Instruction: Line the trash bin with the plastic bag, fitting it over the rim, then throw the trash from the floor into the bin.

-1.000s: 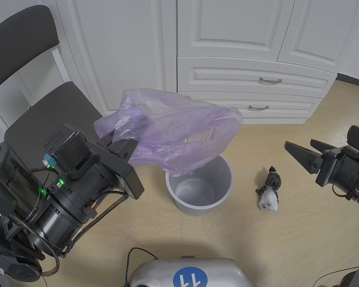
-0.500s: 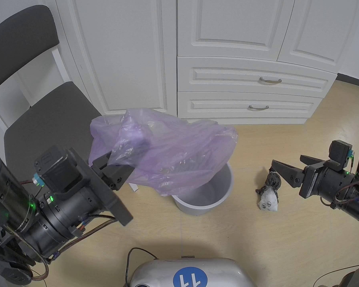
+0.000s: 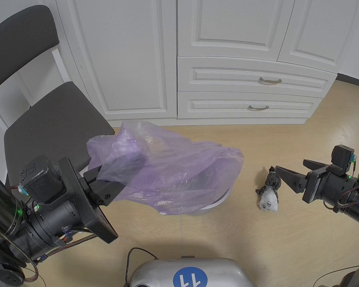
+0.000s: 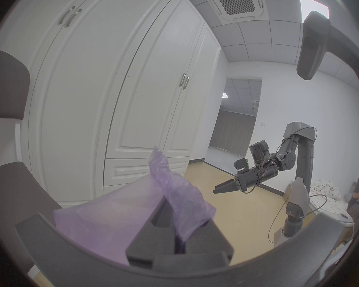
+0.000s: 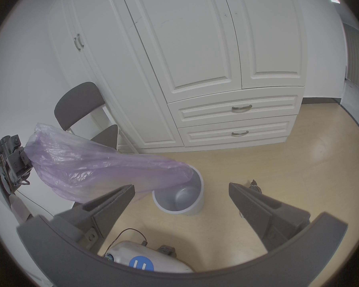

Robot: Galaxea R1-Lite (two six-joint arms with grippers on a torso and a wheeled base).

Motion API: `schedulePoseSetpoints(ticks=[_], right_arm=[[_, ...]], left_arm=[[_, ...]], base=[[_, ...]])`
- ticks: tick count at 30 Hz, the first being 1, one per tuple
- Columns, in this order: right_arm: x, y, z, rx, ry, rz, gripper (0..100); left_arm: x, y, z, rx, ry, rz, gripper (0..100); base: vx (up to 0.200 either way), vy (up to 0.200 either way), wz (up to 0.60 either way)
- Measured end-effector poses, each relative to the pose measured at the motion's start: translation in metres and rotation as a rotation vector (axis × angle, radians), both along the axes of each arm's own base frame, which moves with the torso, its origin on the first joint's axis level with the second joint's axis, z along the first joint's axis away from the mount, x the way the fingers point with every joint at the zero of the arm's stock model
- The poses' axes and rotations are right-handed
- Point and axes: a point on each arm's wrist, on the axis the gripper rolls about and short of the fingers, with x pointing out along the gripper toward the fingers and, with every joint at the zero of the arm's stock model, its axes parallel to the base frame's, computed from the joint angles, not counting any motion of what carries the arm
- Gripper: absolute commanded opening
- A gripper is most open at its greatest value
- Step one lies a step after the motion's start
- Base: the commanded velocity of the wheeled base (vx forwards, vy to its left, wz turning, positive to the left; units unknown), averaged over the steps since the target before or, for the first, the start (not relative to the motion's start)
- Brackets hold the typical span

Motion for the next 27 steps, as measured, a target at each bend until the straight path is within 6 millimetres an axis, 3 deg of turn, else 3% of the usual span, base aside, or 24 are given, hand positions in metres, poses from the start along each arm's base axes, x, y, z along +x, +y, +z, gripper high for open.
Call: schedulePoseSetpoints(ticks=[6, 13, 27], right_arm=[[0.003, 0.003, 0.005, -0.028, 0.017, 0.026, 100], [0.008, 0.004, 0.009, -0.018, 0.166, 0.079, 100], [0.015, -0.001, 0.006, -0.011, 0.187, 0.061, 100]], left_arm=[[-0.001, 0.002, 0.002, -0.007, -0.007, 0.000, 0], [-0.002, 0.002, 0.002, -0.007, -0.007, 0.002, 0], [-0.007, 0.007, 0.004, -0.016, -0.023, 0.003, 0]], base=[[0.000, 0.000, 0.00], [0.000, 0.000, 0.00], [0.000, 0.000, 0.00]])
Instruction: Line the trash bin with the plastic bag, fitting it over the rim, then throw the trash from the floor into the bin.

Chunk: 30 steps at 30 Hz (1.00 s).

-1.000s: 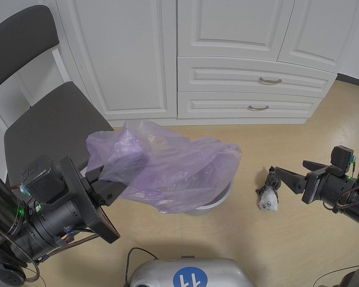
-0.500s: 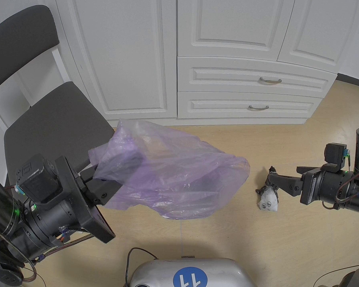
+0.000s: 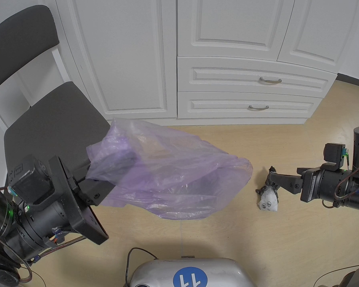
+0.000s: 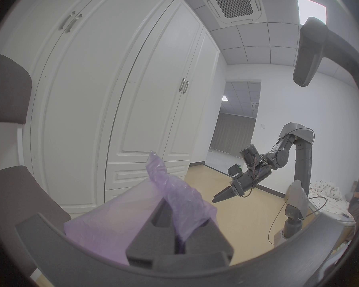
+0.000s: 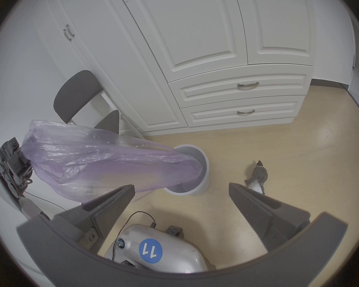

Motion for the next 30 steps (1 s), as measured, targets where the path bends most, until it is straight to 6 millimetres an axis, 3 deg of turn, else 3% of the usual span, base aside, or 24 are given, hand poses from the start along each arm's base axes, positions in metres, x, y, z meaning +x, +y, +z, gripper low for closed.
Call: schedulePoseSetpoints(ticks=[17, 30], right_arm=[[0.020, 0.009, -0.023, -0.034, 0.064, -0.005, 100], [0.022, 0.013, -0.033, -0.050, 0.094, 0.011, 100]], left_arm=[[-0.016, 0.013, 0.011, -0.044, -0.051, -0.010, 0], [-0.017, 0.015, 0.013, -0.055, -0.058, -0.007, 0]], base=[[0.000, 0.000, 0.00], [0.000, 0.000, 0.00]])
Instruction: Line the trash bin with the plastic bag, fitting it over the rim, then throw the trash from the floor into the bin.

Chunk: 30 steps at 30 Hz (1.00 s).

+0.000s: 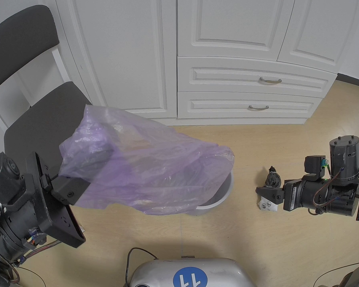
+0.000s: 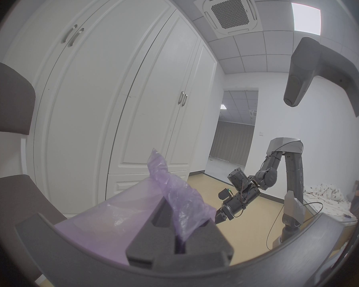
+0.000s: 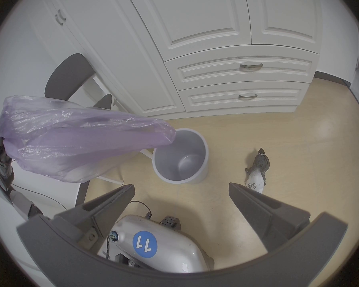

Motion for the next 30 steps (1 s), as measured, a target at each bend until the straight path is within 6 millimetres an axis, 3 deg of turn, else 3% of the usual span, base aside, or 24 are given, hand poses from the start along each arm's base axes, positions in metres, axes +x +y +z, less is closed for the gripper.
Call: schedulePoseSetpoints(ticks=[30], right_arm=[[-0.0043, 0.0027, -0.0038, -0.010, 0.012, 0.020, 100]], left_arm=[[0.0100, 0.0006, -0.0055, 0.008, 0.051, 0.021, 0]], base=[[0.000, 0.000, 0.00]])
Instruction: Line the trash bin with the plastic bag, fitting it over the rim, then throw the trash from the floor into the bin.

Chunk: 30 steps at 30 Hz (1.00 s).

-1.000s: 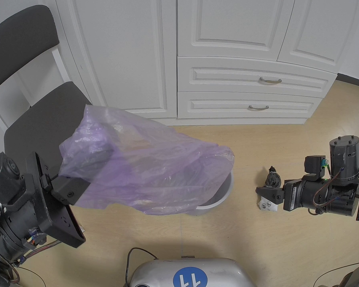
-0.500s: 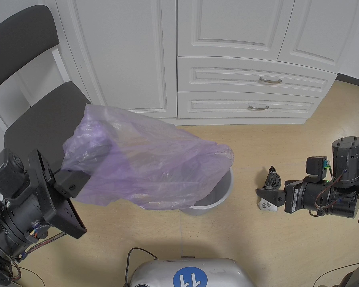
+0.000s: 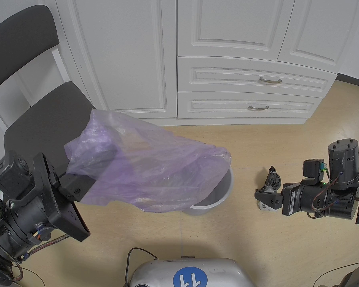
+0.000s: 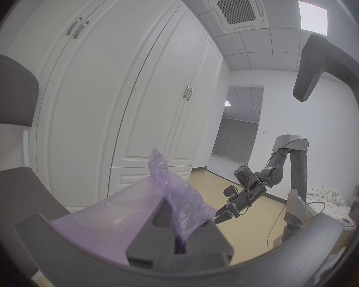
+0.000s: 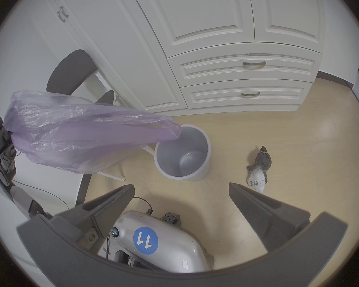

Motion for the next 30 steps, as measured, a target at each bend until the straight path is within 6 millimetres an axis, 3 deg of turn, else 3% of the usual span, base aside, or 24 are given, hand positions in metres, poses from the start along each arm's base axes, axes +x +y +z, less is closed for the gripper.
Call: schedulePoseSetpoints(ticks=[15, 30], right_arm=[[-0.003, -0.002, 0.007, 0.010, -0.030, -0.010, 100], [-0.027, -0.007, 0.022, -0.030, -0.135, 0.072, 100]], left_arm=[[0.003, -0.003, -0.005, 0.009, 0.028, -0.009, 0], [0.003, -0.004, -0.010, 0.030, 0.039, -0.009, 0]], base=[[0.000, 0.000, 0.00], [0.000, 0.000, 0.00]])
